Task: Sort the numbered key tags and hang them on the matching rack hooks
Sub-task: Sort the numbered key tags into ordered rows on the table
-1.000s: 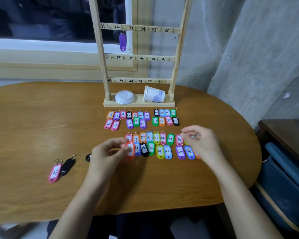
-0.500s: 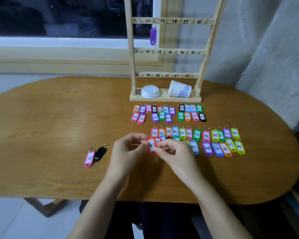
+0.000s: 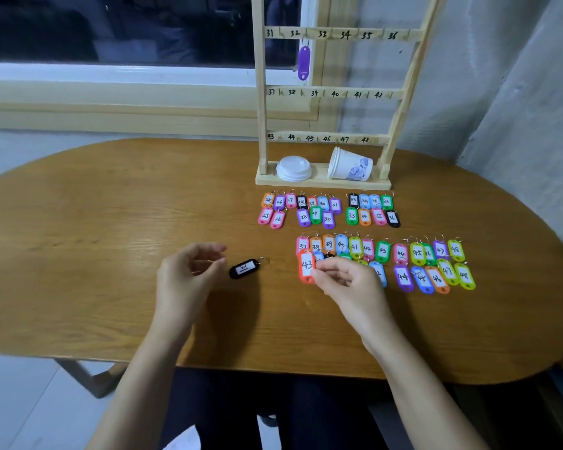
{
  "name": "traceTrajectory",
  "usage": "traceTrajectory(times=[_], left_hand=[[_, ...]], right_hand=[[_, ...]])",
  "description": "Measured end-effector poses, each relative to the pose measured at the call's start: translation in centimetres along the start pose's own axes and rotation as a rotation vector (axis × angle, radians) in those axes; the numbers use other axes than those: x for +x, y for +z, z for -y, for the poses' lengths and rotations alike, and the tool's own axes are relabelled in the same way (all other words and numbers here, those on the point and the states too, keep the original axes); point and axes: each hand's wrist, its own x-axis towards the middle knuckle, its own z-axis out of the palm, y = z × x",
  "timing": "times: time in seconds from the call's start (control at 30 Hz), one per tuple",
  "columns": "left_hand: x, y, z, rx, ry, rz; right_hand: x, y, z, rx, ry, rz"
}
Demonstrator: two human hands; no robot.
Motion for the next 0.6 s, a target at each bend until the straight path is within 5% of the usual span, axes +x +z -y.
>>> traceTrajectory(times=[0.6], left_hand=[[1.3, 3.3, 0.3, 0.493, 0.212, 0.197]], right_hand=[[0.8, -1.1, -0.2, -0.001, 0.033, -0.021]])
